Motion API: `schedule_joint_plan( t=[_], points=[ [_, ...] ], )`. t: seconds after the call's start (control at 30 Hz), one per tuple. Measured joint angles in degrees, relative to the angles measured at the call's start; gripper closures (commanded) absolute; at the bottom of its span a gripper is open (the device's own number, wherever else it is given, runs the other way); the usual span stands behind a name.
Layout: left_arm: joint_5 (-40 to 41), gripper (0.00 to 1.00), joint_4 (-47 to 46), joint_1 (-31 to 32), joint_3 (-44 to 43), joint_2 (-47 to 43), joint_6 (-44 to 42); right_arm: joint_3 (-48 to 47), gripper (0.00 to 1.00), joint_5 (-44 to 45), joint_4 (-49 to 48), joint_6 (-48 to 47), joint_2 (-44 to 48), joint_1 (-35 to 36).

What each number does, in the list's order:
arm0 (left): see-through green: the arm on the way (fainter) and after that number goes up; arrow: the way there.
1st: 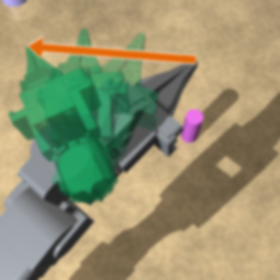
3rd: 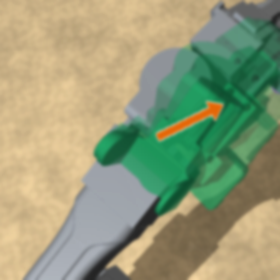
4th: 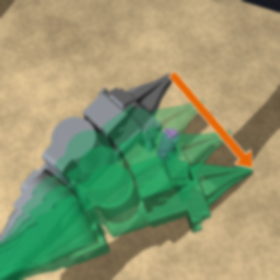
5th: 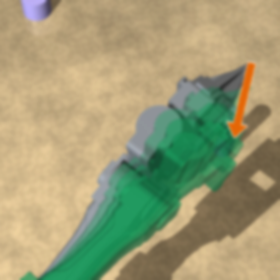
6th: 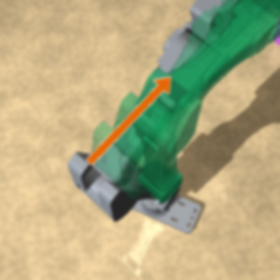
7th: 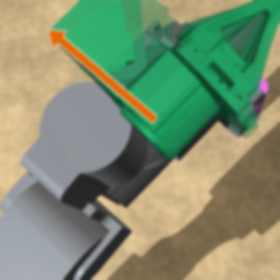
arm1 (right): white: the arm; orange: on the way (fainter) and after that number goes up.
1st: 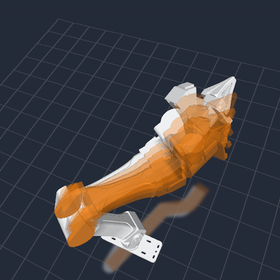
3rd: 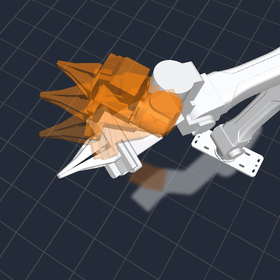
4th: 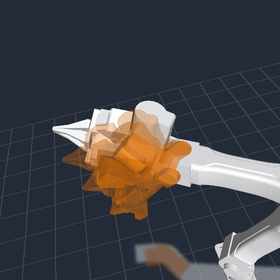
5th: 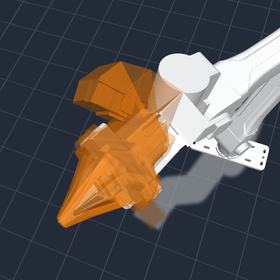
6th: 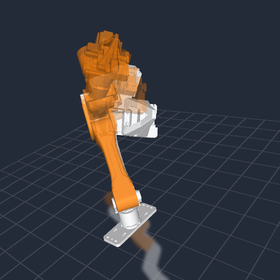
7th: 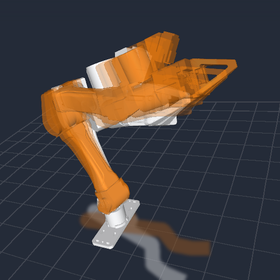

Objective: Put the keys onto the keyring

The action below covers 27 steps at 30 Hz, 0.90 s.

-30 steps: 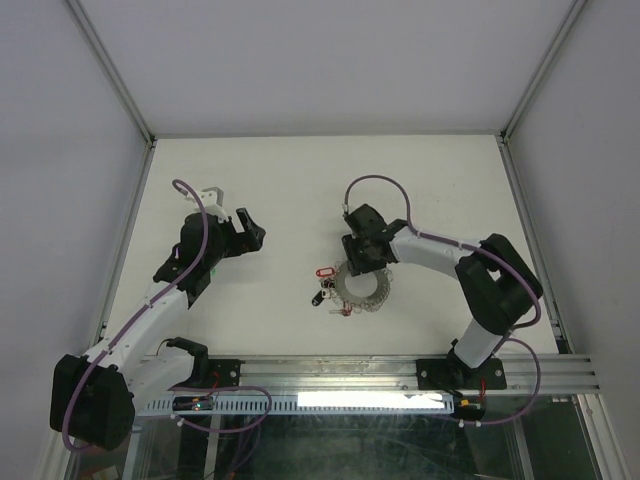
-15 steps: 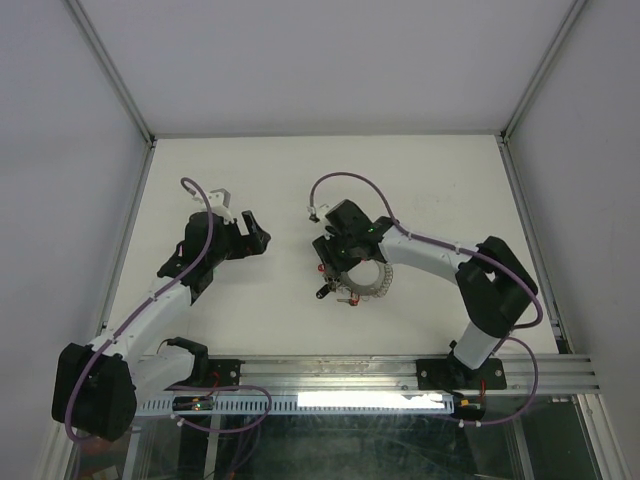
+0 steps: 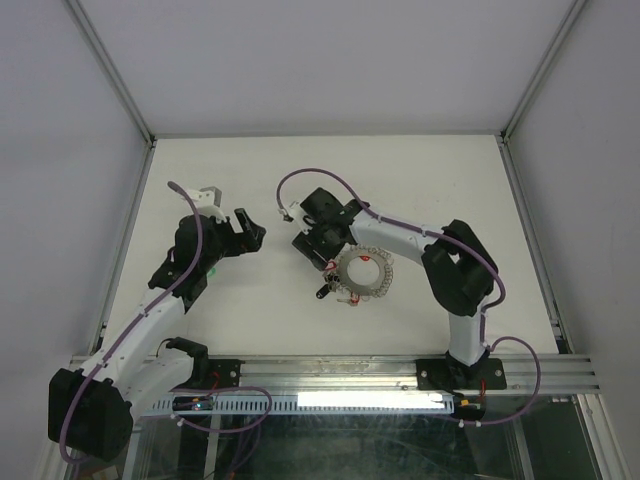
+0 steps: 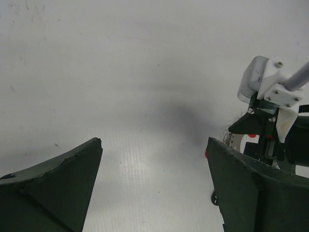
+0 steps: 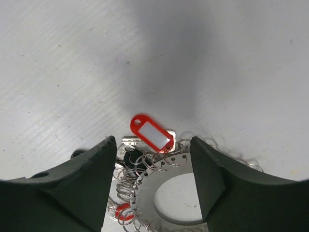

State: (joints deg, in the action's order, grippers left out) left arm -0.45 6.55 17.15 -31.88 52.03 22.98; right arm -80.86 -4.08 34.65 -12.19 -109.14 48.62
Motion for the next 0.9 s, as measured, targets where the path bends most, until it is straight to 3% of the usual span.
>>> schedule_joint_plan(
  t=[0.53, 0.73, 0.9],
  points=[
    [0.4, 0.13, 1.2, 0.0, 0.7, 0.7, 0.0, 6.9, 0.53, 5.6, 1.6, 24.7, 3.0, -0.3],
    [0.4, 0.13, 1.2, 0.0, 0.7, 0.9, 0.0, 6.9, 0.52, 10.0, 1.6, 33.2, 3.8, 0.1],
    [0.4, 0.13, 1.1, 0.0, 0.8, 1.0, 0.0, 7.9, 0.54, 13.9, 1.0, 34.9, 4.9, 1.0]
  ],
)
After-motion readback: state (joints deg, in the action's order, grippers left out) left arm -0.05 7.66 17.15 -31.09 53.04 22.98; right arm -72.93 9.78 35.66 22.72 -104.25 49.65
